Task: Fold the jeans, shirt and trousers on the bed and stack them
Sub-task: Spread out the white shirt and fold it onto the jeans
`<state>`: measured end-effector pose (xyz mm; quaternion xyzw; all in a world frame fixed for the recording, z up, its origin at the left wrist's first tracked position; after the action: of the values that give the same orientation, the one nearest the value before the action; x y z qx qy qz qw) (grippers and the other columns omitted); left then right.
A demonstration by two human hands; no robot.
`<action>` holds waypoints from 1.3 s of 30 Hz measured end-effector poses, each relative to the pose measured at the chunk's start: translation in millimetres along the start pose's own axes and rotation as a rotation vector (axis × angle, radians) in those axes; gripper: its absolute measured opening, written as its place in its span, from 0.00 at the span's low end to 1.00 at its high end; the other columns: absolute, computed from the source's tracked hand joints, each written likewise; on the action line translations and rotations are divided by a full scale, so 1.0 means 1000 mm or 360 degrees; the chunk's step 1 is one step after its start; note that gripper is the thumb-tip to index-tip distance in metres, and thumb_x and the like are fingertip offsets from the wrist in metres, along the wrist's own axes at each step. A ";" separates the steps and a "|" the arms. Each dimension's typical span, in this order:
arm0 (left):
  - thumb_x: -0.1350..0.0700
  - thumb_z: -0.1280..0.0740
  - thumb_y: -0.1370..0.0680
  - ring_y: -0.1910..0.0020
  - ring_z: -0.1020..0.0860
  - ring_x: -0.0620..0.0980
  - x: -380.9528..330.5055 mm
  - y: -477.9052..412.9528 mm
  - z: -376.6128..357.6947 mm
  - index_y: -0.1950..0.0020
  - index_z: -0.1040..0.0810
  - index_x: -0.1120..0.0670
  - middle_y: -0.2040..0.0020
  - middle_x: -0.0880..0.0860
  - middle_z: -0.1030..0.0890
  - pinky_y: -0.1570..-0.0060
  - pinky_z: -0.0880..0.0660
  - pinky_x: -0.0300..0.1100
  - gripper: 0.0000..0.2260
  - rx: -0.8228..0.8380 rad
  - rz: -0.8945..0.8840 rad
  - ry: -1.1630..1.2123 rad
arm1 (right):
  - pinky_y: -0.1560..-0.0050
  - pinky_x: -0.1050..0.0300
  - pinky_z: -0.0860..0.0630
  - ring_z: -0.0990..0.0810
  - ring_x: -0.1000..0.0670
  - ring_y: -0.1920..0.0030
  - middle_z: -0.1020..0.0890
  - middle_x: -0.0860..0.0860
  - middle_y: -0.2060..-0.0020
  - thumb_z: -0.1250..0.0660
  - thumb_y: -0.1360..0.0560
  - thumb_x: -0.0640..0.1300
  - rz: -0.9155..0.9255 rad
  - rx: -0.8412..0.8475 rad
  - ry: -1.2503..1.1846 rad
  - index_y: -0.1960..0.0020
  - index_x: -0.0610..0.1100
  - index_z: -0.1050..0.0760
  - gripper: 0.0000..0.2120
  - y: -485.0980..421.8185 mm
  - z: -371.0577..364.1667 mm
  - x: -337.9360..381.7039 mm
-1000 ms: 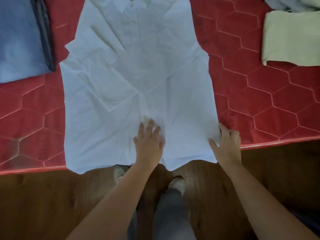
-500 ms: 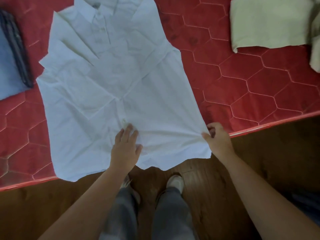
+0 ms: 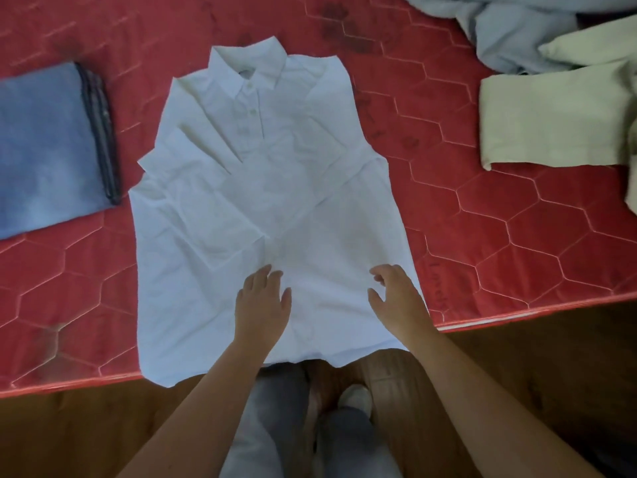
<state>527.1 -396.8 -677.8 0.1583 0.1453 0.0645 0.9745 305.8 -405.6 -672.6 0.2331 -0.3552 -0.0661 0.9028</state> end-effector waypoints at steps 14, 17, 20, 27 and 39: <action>0.62 0.29 0.29 0.46 0.23 0.65 0.101 -0.166 0.084 0.46 0.22 0.64 0.44 0.64 0.22 0.51 0.24 0.58 0.13 -0.0108 -0.0065 -0.0025 | 0.42 0.52 0.29 0.29 0.46 0.38 0.27 0.45 0.40 0.37 0.24 0.42 0.0069 -0.0032 0.0183 0.36 0.42 0.31 0.17 -0.156 -0.013 0.128; 0.64 0.27 0.32 0.49 0.22 0.66 0.094 -0.205 0.094 0.48 0.22 0.65 0.46 0.65 0.21 0.55 0.23 0.57 0.14 -0.0090 -0.0146 -0.0032 | 0.42 0.51 0.28 0.28 0.44 0.40 0.27 0.44 0.40 0.37 0.24 0.42 0.0098 -0.0065 0.0264 0.35 0.41 0.31 0.18 -0.180 -0.003 0.145; 0.64 0.27 0.32 0.48 0.22 0.67 0.086 -0.246 0.103 0.48 0.22 0.65 0.46 0.66 0.21 0.54 0.24 0.58 0.14 -0.0115 -0.0168 0.0001 | 0.44 0.49 0.27 0.27 0.43 0.41 0.26 0.42 0.42 0.35 0.25 0.42 0.0158 -0.0086 0.0328 0.36 0.40 0.29 0.18 -0.208 0.006 0.156; 0.64 0.31 0.28 0.41 0.27 0.68 0.092 -0.337 0.144 0.42 0.25 0.65 0.39 0.67 0.26 0.45 0.29 0.62 0.16 -0.0335 -0.0189 -0.0074 | 0.41 0.42 0.27 0.28 0.37 0.38 0.25 0.38 0.39 0.31 0.28 0.39 0.0350 -0.0241 0.0563 0.38 0.37 0.27 0.20 -0.303 0.036 0.177; 0.62 0.36 0.26 0.45 0.32 0.62 0.134 -0.425 0.156 0.42 0.24 0.59 0.43 0.60 0.27 0.48 0.32 0.55 0.13 -0.0227 0.0094 0.0054 | 0.38 0.48 0.36 0.35 0.40 0.34 0.30 0.41 0.36 0.35 0.25 0.38 0.0312 -0.0180 0.0638 0.36 0.41 0.28 0.17 -0.420 0.070 0.183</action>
<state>735.8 -818.9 -709.9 0.0916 0.1521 0.1062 0.9784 413.8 -854.3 -712.3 0.1550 -0.1854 0.0498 0.9691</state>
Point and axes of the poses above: each hand's wrist, its own y-axis away from the middle knuckle, its own z-axis out of the back of the hand, x = y × z, the point moved 10 cm from there along -y, towards the middle knuckle
